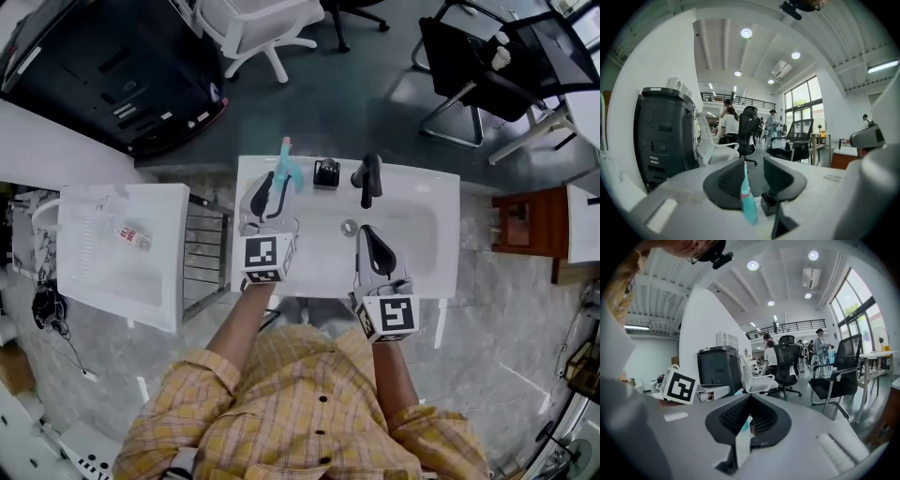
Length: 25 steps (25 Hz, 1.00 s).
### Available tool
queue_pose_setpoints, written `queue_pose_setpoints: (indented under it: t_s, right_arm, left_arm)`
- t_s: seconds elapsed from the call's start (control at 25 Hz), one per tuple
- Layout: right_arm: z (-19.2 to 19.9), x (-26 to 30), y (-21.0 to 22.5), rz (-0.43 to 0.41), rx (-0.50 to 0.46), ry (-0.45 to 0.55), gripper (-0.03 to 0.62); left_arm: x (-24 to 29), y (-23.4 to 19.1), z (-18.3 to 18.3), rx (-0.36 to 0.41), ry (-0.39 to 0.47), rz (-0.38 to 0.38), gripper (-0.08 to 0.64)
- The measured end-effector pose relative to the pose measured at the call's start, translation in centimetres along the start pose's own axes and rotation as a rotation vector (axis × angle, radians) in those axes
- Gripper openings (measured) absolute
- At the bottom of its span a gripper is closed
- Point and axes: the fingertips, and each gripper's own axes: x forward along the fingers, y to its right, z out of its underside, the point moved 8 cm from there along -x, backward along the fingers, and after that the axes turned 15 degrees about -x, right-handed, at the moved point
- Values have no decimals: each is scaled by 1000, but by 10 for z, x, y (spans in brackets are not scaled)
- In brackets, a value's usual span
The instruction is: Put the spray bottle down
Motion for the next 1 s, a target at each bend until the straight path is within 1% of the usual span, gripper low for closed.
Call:
queue_pose_setpoints:
  t_s: [0.12, 0.32, 0.48, 0.68, 0.8, 1.0]
  right_arm:
    - [-3, 0, 1, 9, 3, -16, 2]
    - [-13, -3, 7, 15, 16, 15, 2]
    - [-21, -4, 8, 15, 11, 35, 2]
    - [-28, -10, 10, 22, 9, 42, 1]
    - [-31, -13, 12, 35, 16, 43, 0]
    - [-38, -19, 16, 55, 27, 56, 0]
  left_arm:
    - [-14, 7, -10, 2, 7, -3, 114]
    - [-31, 21, -23, -12, 18, 11, 84]
    - [-40, 30, -31, -12, 29, 33, 77]
    - [-53, 42, -38, -8, 40, 43, 0]
    - [-61, 49, -42, -14, 39, 54, -2]
    - [-72, 60, -49, 12, 28, 63, -2]
